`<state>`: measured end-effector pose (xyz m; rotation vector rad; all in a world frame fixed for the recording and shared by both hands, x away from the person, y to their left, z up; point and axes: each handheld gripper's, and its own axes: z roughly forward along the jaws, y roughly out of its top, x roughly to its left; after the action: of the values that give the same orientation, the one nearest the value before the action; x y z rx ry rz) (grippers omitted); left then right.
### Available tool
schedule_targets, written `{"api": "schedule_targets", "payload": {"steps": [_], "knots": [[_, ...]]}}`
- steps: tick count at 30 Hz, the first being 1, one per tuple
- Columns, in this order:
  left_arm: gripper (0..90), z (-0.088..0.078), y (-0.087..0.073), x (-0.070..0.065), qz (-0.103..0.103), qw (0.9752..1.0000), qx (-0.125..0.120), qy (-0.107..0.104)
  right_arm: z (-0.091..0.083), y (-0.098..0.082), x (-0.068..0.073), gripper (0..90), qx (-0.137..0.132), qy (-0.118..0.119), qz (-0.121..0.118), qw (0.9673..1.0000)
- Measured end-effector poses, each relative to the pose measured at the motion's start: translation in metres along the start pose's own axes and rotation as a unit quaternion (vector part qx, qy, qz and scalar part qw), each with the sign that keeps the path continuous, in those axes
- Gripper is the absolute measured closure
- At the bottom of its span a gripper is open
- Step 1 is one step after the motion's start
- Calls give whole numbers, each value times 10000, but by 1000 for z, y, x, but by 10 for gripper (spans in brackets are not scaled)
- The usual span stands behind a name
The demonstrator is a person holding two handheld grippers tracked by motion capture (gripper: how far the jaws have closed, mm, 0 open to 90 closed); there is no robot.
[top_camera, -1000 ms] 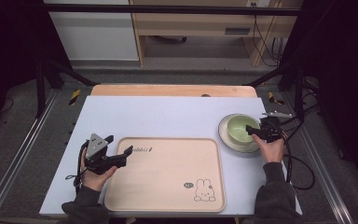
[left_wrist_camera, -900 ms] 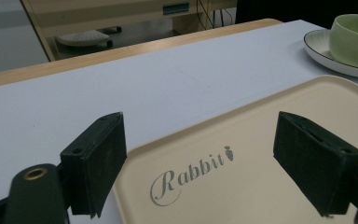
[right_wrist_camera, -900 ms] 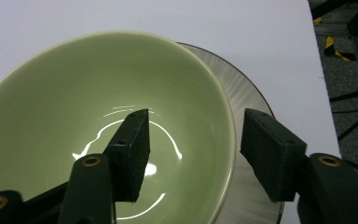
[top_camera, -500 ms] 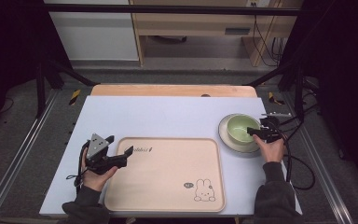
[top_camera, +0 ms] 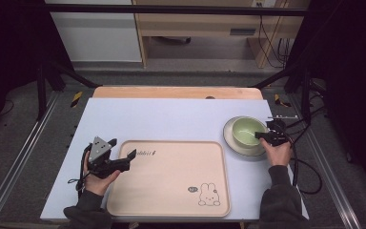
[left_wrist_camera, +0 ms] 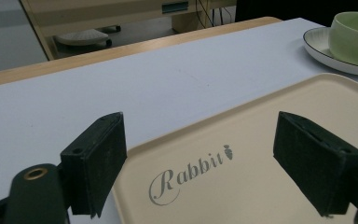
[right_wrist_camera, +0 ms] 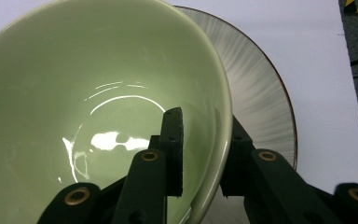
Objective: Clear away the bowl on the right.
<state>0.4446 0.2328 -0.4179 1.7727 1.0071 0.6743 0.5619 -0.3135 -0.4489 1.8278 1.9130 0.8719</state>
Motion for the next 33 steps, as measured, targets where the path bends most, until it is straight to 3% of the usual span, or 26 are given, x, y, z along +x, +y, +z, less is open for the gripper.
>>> {"api": "schedule_targets", "payload": {"steps": [10, 21, 33], "knots": [[169, 0, 0, 0, -4, 10000, -4, 5, 0, 2, 0, 817, -24, -113, 134, 9998], [170, -1, 0, 0, -10, 10000, -6, 7, -3, 3, 2, 827, -51, -88, 291, 9995], [170, -1, 1, 0, -14, 10000, -19, 10, -12, 5, 15, 835, -287, -196, 68, 9994]]}}
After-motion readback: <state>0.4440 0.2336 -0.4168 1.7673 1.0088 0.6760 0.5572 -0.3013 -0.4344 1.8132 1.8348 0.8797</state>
